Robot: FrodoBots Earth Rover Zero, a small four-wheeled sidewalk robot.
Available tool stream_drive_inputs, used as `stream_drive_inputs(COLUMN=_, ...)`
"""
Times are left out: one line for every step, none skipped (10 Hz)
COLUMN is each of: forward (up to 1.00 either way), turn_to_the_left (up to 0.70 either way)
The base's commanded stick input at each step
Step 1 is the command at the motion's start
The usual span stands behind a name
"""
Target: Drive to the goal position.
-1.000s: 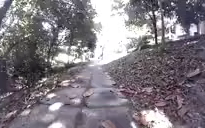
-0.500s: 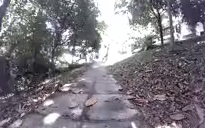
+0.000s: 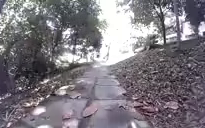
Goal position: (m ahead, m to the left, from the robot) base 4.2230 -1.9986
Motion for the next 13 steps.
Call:
stream_drive_inputs(forward=0.5, turn_to_the_left=-0.5)
stream_drive_inputs(forward=0.5, turn_to_the_left=-0.5)
stream_drive_inputs(forward=0.5, turn_to_the_left=-0.5)
stream_drive_inputs(forward=0.5, turn_to_the_left=-0.26)
stream_drive_inputs(forward=0.5, turn_to_the_left=0.0)
stream_drive_inputs(forward=0.5, turn_to_the_left=0.0)
stream_drive_inputs(forward=0.5, turn_to_the_left=0.0)
stream_drive_inputs(forward=0.5, turn_to_the_left=0.0)
stream_drive_inputs(forward=0.5, turn_to_the_left=0.0)
stream_drive_inputs(forward=0.5, turn_to_the_left=0.0)
stream_drive_inputs(forward=0.5, turn_to_the_left=0.0)
stream_drive_inputs(forward=0.5, turn_to_the_left=0.0)
stream_drive_inputs(forward=0.5, turn_to_the_left=0.0)
